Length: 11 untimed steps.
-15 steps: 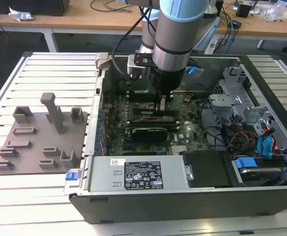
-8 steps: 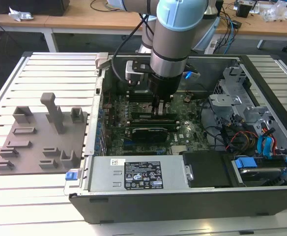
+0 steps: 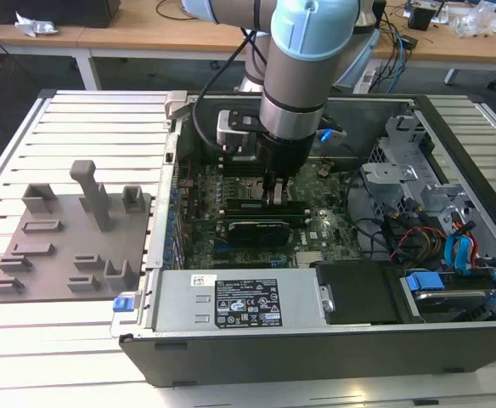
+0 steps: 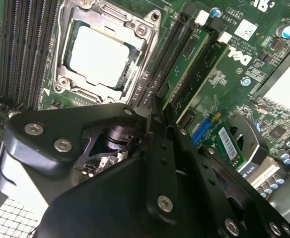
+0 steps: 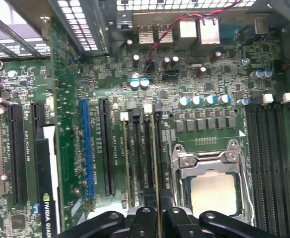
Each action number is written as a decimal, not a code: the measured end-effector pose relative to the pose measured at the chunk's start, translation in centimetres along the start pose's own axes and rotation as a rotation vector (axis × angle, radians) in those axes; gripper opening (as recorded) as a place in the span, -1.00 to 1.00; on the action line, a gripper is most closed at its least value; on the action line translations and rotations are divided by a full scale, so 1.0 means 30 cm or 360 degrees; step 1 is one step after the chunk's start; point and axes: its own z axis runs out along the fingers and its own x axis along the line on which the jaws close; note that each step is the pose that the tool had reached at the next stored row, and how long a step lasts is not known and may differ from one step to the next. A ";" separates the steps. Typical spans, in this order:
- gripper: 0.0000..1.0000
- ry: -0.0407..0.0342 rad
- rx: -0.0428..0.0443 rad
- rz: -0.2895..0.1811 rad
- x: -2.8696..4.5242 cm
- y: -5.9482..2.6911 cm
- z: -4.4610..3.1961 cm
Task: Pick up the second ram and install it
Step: 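Insert the second ram into the second slot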
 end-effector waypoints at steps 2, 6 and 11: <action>-0.72 0.0000 0.0000 0.0000 0.000 0.000 0.002; -0.72 0.0000 0.0000 0.0000 0.001 -0.002 0.013; -0.72 0.0000 0.0000 0.0000 0.001 -0.008 0.013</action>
